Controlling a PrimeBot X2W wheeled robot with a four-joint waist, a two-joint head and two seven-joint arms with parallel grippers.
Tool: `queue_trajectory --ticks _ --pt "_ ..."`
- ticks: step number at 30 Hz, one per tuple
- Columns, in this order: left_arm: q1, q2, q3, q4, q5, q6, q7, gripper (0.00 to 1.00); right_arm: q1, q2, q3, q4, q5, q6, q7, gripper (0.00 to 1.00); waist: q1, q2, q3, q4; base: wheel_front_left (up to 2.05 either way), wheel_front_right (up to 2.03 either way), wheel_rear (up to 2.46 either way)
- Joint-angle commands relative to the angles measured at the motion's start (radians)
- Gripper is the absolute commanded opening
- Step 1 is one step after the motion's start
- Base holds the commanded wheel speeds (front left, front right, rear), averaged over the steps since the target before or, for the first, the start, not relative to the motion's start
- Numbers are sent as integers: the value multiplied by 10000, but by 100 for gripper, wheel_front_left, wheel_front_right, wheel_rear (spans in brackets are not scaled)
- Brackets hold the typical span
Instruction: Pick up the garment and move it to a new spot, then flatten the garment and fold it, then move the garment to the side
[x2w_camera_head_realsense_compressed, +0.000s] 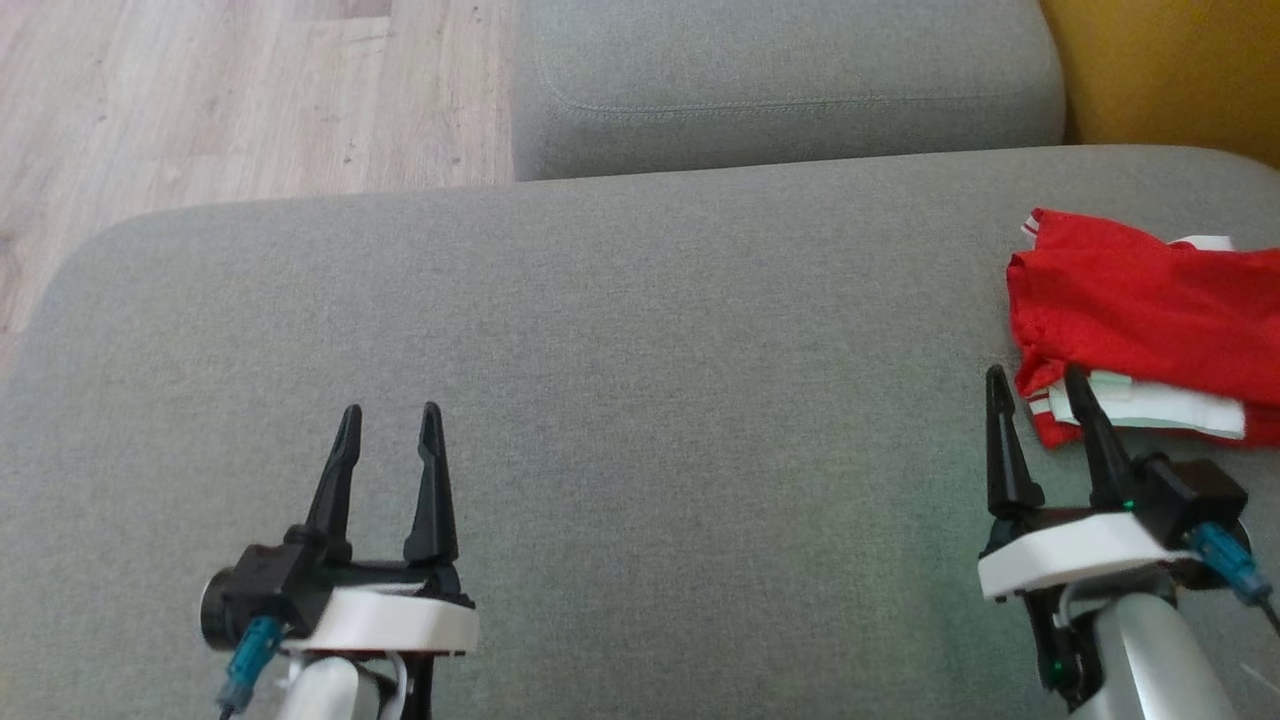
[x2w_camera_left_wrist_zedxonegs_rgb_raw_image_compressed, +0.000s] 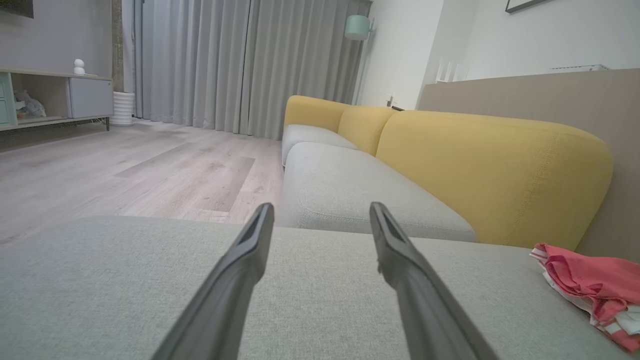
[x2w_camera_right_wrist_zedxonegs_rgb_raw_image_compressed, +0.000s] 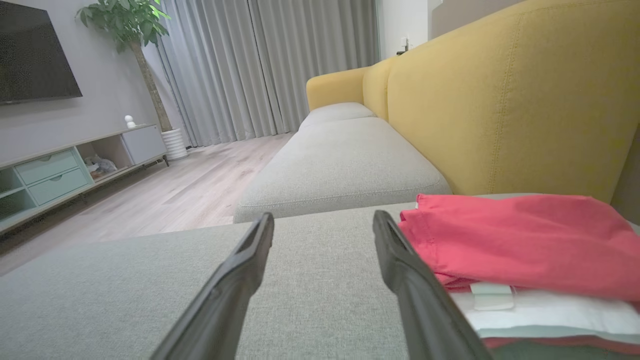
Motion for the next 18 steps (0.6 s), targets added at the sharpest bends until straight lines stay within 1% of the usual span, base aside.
queue_trajectory --ticks 1,7,10,18 --pt "-233 66 305 -232 -39 84 -51 100 -215 1 259 -314 58 -7 -213 100 1 -1 -30 3 0 0 0" --pt "-166 66 359 45 -286 186 -51 100 -24 1 387 -280 141 -7 -293 100 1 -1 -73 -45 0 0 0" --pt "-184 66 386 100 -473 150 -51 100 -22 2 477 -306 189 -7 -303 100 1 -1 -89 -63 0 0 0" --pt "-190 66 461 126 -526 137 -51 100 -39 2 558 -431 445 -7 -308 100 1 -1 -120 -110 0 0 0"
